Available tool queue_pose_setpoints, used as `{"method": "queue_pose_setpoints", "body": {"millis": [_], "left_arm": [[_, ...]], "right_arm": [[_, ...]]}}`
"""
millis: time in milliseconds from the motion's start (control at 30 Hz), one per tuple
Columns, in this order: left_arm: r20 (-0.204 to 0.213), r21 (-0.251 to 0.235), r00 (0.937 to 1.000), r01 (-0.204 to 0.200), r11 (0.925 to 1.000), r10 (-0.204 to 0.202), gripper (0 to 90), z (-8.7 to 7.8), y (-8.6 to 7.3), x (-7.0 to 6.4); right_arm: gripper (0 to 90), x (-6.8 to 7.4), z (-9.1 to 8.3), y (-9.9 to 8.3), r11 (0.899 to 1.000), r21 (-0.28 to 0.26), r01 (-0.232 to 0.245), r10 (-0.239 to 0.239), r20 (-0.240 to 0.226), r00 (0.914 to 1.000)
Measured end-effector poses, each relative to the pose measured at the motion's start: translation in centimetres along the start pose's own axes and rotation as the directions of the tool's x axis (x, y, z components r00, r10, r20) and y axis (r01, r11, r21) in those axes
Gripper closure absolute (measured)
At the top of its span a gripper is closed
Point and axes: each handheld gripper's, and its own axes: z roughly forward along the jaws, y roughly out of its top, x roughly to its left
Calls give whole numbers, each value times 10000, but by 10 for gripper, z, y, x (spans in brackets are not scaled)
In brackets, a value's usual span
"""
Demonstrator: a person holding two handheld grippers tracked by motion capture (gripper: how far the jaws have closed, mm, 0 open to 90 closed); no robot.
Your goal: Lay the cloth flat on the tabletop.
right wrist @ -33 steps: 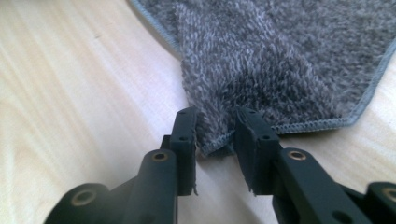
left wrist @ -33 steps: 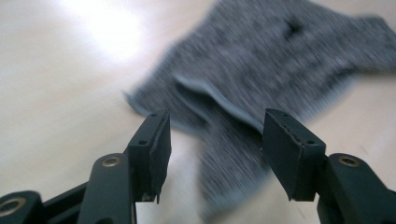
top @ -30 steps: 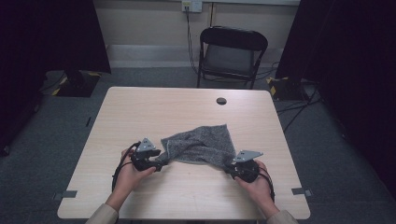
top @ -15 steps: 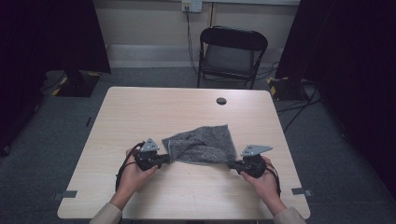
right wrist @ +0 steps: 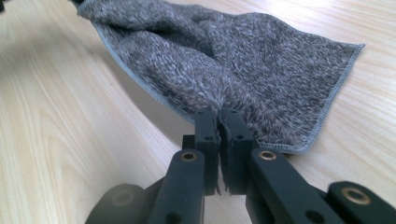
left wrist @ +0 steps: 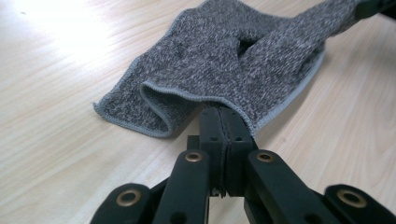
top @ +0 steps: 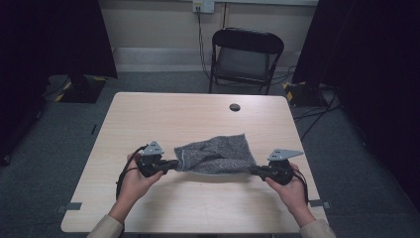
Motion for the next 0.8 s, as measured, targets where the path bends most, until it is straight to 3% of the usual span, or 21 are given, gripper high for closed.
{"method": "queue_pose_setpoints", "body": {"millis": [200, 233, 367, 400, 467, 533, 600, 667, 733, 800], "left_arm": [[-118, -203, 9996, 254, 9995, -257, 889, -6, 4, 9], [-97, 118, 9998, 183, 9998, -181, 886, -2, 3, 10], [-111, 249, 9999, 98, 9996, -95, 862, 5, -1, 8], [-225, 51, 9996, 172, 9998, -170, 733, 9, -5, 6], [-194, -145, 9993, 311, 9994, -314, 591, 14, -9, 3], [-213, -214, 9997, 72, 9997, -76, 496, 17, -11, 0], [-110, 12, 9999, 40, 10000, -40, 447, 23, -13, -5], [-209, 354, 9991, -348, 9988, 356, 451, 32, -16, -9], [-275, 490, 9981, -544, 9973, 558, 525, 35, -18, -9], [-230, 683, 9976, -643, 9956, 660, 652, 43, -23, -7]], "right_arm": [[865, -8, -4, 2, 9997, 237, 16, -15, -57, 10000], [865, -10, -3, 3, 9995, 310, -22, 22, -18, 10000], [866, -14, 4, 4, 9985, 522, -150, 147, 77, 9999], [865, -16, 10, 3, 9975, 666, -242, 231, 177, 9996], [864, -19, 17, 2, 9963, 775, -385, 363, 294, 9989], [860, -21, 21, 1, 9959, 738, -530, 508, 306, 9982], [854, -21, 25, 0, 9955, 849, -426, 384, 500, 9980], [830, -21, 29, 0, 9955, 860, -402, 354, 568, 9978], [824, -21, 30, -1, 9956, 859, -369, 311, 678, 9972], [755, -21, 31, -3, 9970, 716, -304, 245, 824, 9963]]}}
